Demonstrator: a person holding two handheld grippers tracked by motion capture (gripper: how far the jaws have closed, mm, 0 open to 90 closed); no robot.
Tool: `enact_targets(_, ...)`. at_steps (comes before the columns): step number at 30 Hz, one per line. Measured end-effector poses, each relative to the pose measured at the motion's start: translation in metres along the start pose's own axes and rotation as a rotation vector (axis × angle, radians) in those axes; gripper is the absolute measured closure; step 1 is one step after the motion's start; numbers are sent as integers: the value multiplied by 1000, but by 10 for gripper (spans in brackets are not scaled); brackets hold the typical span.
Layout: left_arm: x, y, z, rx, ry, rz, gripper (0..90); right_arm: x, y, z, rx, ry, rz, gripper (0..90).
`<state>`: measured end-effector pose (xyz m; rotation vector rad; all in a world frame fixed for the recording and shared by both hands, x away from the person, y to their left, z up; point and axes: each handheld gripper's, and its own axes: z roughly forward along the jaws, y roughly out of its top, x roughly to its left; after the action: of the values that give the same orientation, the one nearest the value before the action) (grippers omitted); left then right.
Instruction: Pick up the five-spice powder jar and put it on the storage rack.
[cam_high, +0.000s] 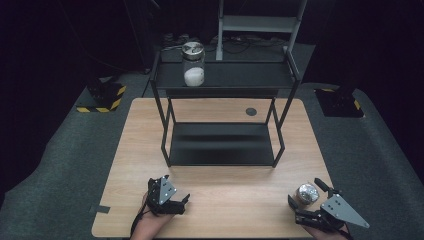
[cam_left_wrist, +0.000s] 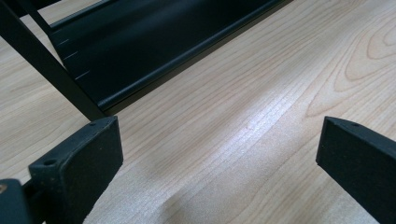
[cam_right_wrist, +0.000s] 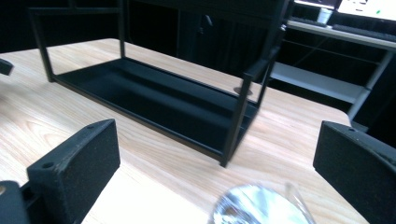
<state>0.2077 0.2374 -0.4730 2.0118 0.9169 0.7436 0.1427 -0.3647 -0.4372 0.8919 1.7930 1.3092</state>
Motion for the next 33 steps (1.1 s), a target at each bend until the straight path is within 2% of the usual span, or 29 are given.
enact_targets(7, 0, 0, 0, -2, 0, 1, 9, -3, -7, -5, 19, -30, 25, 0)
enact_targets(9, 0, 0, 0, 0, -2, 2, 9, -1, -9, -6, 29, -51, 28, 0)
enact_targets(14, 2, 0, 0, 2, -8, -4, 9, -3, -13, -5, 38, -52, 47, 0)
enact_targets(17, 5, 0, 0, 1, -15, -24, 9, -4, -18, -4, 43, -48, 61, 0)
enact_targets(20, 6, -1, 0, -2, -15, -33, 9, -6, -22, -1, 53, -42, 72, 18)
enact_targets(25, 5, -1, 0, -3, -16, -24, 9, -10, -27, 2, 72, -31, 96, 63)
enact_targets(33, 5, -1, -1, -4, -14, -26, 9, -15, -37, 2, 57, -22, 126, 181)
